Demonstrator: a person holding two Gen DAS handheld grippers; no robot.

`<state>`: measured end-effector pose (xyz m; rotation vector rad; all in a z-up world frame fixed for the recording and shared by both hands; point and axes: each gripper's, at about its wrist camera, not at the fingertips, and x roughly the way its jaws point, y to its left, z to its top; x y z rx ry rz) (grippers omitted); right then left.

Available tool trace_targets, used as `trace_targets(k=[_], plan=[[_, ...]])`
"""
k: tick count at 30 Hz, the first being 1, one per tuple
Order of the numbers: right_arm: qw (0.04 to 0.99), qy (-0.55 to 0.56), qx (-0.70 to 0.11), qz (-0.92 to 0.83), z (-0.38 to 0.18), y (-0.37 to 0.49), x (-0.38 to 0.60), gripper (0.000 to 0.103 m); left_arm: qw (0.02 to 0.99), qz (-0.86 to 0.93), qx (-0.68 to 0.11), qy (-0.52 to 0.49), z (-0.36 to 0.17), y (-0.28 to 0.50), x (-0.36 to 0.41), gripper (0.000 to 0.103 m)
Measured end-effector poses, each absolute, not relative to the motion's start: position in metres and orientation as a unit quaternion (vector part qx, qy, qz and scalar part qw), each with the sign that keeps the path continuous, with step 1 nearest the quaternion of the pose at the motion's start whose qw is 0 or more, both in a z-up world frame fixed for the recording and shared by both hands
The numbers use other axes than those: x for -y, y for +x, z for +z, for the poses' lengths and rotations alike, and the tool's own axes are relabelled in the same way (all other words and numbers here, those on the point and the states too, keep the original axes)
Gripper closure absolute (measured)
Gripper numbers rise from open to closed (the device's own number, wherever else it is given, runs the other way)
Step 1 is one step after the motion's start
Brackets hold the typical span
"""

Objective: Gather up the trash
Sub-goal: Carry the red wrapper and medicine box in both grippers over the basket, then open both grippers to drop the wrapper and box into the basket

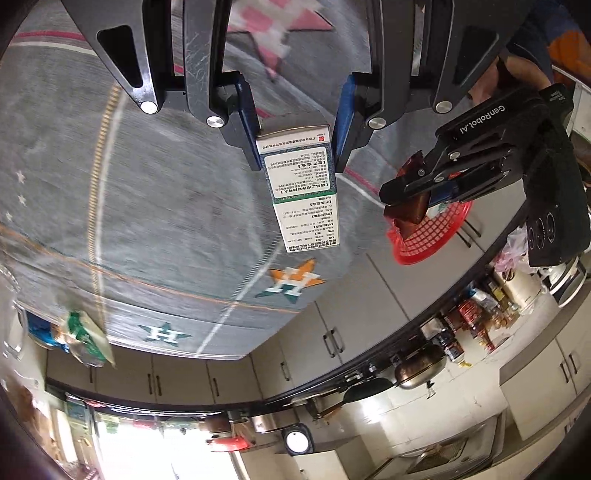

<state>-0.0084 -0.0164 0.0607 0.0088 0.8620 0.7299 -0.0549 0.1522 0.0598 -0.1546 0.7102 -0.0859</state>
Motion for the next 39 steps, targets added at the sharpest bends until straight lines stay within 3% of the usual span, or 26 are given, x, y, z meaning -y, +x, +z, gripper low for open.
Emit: trace_targets(k=[18, 28, 30, 34, 39], plan=[[0.803, -0.049, -0.405, 0.433, 0.075, -0.015, -0.148, 0.063, 0.932, 0.094, -0.313, -0.159, 0.053, -0.105, -0.321, 0.072], [0.783, -0.054, -0.432, 0.445, 0.049, 0.000, -0.224, 0.062, 0.916, 0.136, -0.335, -0.173, 0.027, -0.099, -0.360, 0.072], [0.779, -0.054, -0.438, 0.446, 0.044, 0.004, -0.231, 0.060, 0.915, 0.142, -0.336, -0.173, 0.025, -0.099, -0.361, 0.070], [0.777, -0.046, -0.443, 0.445, 0.037, 0.009, -0.234, 0.050, 0.914, 0.148, -0.331, -0.183, 0.024, -0.102, -0.365, 0.047], [0.783, -0.022, -0.433, 0.447, 0.045, 0.008, -0.218, 0.050, 0.917, 0.152, -0.313, -0.193, 0.034, -0.110, -0.363, 0.045]])
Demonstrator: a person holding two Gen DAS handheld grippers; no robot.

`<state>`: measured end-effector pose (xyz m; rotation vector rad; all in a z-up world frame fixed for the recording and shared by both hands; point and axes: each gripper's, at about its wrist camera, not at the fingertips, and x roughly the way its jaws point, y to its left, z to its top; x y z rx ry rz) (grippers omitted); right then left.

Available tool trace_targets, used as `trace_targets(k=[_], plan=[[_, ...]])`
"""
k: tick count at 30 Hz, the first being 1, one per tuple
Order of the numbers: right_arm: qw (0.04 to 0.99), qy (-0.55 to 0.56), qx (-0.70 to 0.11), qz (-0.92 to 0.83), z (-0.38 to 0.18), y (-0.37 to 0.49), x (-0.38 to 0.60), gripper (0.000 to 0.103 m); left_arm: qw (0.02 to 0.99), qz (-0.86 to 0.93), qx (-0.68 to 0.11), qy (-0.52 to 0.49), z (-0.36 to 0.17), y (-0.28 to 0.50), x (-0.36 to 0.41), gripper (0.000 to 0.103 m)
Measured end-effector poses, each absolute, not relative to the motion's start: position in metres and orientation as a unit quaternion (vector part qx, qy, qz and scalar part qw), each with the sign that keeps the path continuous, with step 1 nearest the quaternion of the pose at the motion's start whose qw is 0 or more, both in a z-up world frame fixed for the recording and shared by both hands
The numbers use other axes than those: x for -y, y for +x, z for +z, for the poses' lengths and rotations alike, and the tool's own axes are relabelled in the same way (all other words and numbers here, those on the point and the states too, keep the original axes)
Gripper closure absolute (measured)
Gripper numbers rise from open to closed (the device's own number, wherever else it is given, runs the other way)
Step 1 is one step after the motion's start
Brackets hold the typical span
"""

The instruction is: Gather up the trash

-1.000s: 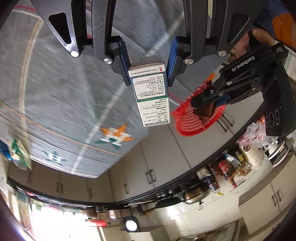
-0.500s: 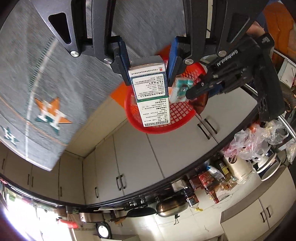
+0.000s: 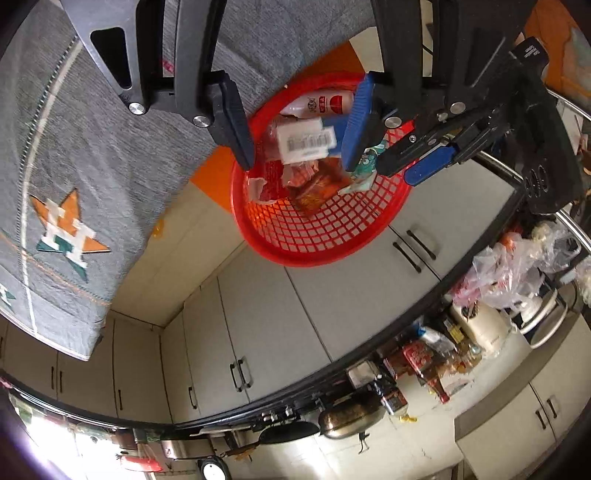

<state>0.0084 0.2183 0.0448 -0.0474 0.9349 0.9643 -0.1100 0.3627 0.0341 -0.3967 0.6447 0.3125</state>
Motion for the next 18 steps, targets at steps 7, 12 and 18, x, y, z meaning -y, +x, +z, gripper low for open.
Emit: trace_targets(k=[7, 12, 18], plan=[[0.833, -0.047, -0.376, 0.403, 0.070, -0.014, -0.179, 0.041, 0.927, 0.234, -0.257, -0.141, 0.065, -0.140, -0.335, 0.018], [0.877, -0.083, -0.321, 0.349, 0.086, -0.042, -0.147, 0.024, 0.925, 0.295, -0.227, -0.073, 0.084, -0.162, -0.296, 0.005], [0.910, -0.107, -0.273, 0.294, 0.100, -0.080, -0.097, 0.019, 0.919, 0.324, -0.225, -0.002, 0.092, -0.182, -0.244, 0.000]])
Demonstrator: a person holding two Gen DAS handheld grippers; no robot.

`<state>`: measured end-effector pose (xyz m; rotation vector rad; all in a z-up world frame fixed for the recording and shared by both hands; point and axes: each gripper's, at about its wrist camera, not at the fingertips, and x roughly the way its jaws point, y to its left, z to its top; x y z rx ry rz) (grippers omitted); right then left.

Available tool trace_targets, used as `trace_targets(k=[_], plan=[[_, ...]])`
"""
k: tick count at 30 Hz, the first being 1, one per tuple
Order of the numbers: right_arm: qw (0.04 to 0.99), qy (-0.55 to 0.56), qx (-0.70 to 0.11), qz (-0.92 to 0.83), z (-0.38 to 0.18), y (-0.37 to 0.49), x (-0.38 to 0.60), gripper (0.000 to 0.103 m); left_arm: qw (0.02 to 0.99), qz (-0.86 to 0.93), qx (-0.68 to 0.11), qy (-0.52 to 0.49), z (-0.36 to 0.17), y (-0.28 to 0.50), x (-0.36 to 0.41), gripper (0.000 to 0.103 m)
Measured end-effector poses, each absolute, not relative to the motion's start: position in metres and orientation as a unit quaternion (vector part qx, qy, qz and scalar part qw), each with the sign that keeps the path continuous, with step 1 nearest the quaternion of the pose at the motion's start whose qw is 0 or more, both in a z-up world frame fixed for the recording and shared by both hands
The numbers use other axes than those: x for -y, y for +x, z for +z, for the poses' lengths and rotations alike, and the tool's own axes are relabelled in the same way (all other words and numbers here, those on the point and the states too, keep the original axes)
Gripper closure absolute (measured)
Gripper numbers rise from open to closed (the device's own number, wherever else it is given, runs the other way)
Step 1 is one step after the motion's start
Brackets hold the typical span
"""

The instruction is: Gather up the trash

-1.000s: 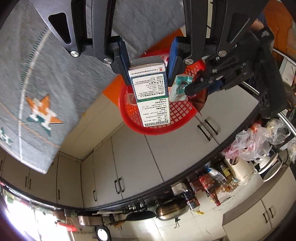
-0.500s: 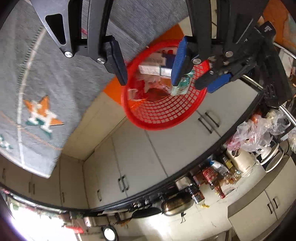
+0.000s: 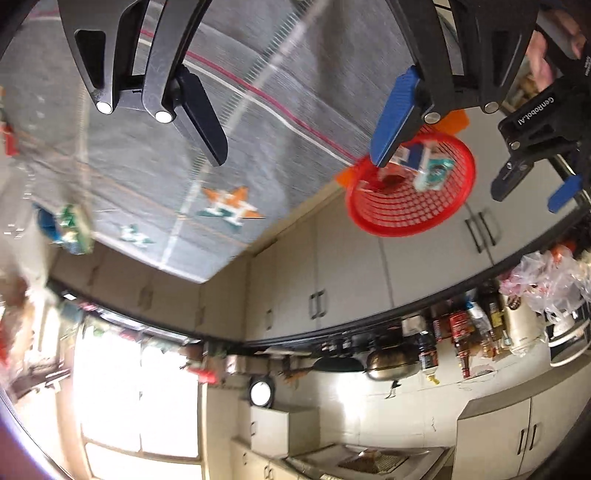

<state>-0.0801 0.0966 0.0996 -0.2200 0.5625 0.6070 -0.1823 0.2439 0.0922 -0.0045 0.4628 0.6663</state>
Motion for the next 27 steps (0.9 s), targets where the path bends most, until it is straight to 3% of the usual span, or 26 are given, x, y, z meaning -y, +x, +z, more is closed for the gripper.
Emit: trace_targets(k=[6, 15, 27], plan=[[0.933, -0.112, -0.240, 0.245, 0.105, -0.120, -0.040, 0.010, 0.913, 0.349, -0.211, 0.030, 0.093, -0.208, -0.202, 0.000], [0.945, -0.106, -0.242, 0.192, 0.096, -0.169, 0.018, 0.009, 0.923, 0.314, -0.218, 0.041, 0.094, -0.222, -0.161, 0.000], [0.948, -0.093, -0.254, 0.165, 0.084, -0.168, 0.027, 0.008, 0.927, 0.301, -0.217, 0.052, 0.088, -0.224, -0.149, 0.000]])
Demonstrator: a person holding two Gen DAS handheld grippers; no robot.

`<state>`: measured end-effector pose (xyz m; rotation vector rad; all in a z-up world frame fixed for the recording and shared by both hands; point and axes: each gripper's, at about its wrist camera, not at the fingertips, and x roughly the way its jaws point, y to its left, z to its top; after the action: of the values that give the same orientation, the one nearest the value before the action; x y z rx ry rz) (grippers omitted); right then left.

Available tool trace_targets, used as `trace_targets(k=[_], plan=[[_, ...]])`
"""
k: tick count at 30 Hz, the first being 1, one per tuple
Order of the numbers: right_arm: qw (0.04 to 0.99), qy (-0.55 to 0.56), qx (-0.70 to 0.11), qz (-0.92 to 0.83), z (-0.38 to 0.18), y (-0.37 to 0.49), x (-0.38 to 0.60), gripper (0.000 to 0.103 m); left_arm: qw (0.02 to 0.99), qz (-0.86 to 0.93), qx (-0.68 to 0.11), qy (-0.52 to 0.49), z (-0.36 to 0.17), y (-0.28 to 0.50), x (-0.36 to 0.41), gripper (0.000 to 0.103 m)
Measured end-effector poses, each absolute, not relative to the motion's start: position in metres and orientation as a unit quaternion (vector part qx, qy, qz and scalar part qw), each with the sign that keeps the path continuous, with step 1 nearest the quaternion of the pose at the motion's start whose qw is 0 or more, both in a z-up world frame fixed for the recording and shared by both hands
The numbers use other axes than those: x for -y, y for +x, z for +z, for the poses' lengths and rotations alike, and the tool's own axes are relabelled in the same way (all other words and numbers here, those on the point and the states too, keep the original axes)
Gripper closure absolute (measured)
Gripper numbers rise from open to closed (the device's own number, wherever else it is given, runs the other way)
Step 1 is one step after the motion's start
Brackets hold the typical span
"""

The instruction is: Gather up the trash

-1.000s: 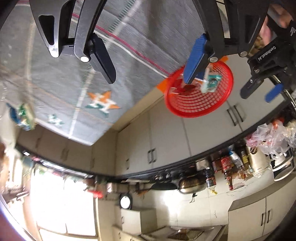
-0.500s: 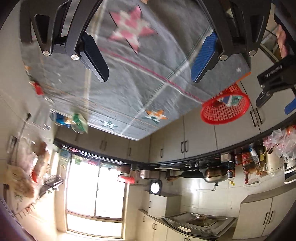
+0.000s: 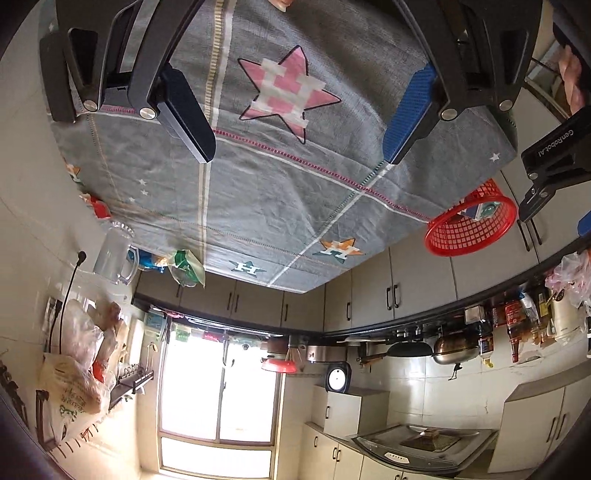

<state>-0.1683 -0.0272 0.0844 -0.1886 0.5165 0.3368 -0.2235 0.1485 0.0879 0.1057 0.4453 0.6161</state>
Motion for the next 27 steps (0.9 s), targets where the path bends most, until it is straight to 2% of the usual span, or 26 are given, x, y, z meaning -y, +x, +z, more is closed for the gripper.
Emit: trace_targets(k=[27], plan=[[0.943, -0.118, -0.263, 0.170, 0.075, -0.169, 0.014, 0.008, 0.930, 0.287, -0.223, 0.050, 0.083, -0.222, -0.148, 0.000]])
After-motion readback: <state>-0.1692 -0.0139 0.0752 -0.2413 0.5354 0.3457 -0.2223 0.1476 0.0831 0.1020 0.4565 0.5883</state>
